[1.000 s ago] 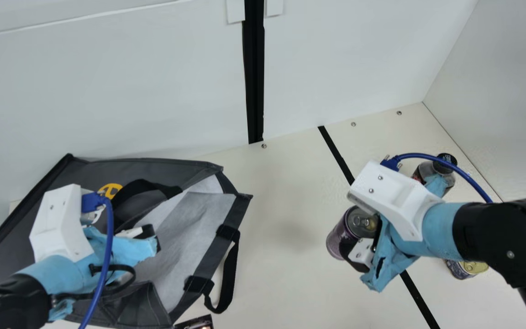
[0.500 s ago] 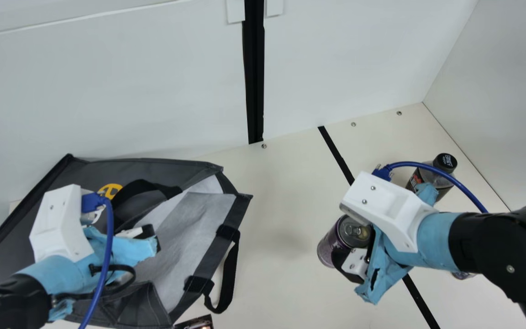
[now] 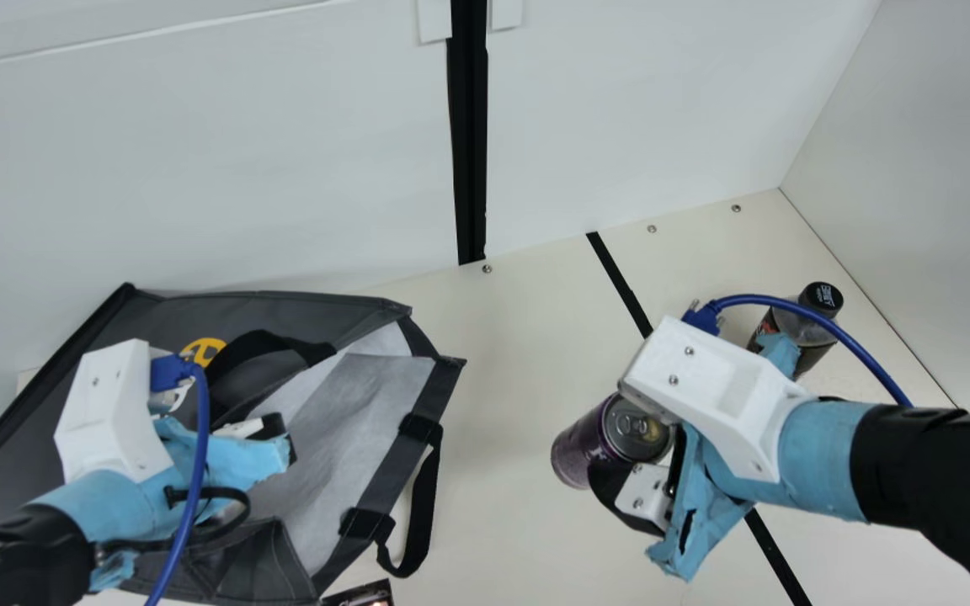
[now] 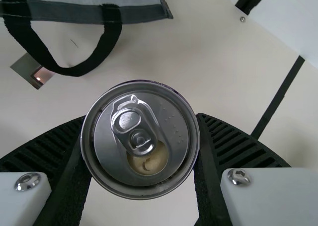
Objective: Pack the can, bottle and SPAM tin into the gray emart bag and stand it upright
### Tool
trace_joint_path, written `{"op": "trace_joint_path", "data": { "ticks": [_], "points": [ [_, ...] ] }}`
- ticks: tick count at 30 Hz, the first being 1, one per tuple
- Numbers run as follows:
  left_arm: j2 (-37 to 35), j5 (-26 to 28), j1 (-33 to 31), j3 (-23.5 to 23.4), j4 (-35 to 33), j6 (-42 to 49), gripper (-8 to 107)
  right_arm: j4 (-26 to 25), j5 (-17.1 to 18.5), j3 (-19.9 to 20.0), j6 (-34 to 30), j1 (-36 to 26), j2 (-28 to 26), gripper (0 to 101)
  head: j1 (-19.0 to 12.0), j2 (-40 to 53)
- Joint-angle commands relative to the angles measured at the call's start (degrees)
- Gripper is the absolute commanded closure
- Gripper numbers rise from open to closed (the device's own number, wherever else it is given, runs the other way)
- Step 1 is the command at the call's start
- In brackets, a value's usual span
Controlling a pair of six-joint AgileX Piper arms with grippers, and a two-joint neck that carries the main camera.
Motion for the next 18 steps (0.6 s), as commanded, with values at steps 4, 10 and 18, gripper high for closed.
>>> {"op": "trace_joint_path", "data": {
  "ticks": [4, 10, 18],
  "points": [
    [0.0, 0.0, 0.0, 0.0, 0.0, 0.0, 107, 2.6, 0.0, -0.5, -0.2, -0.1, -0.2, 101, -1.3, 0.0],
    [0.0, 0.0, 0.0, 0.0, 0.0, 0.0, 107, 6.3, 0.0, -0.9, -1.6, -0.8, 0.2, 101, -1.3, 0.0],
    [0.0, 0.0, 0.0, 0.0, 0.0, 0.0, 107, 13.8, 0.0, -1.2, -7.0, -4.2, 1.5, 101, -1.3, 0.0]
  ]
}}
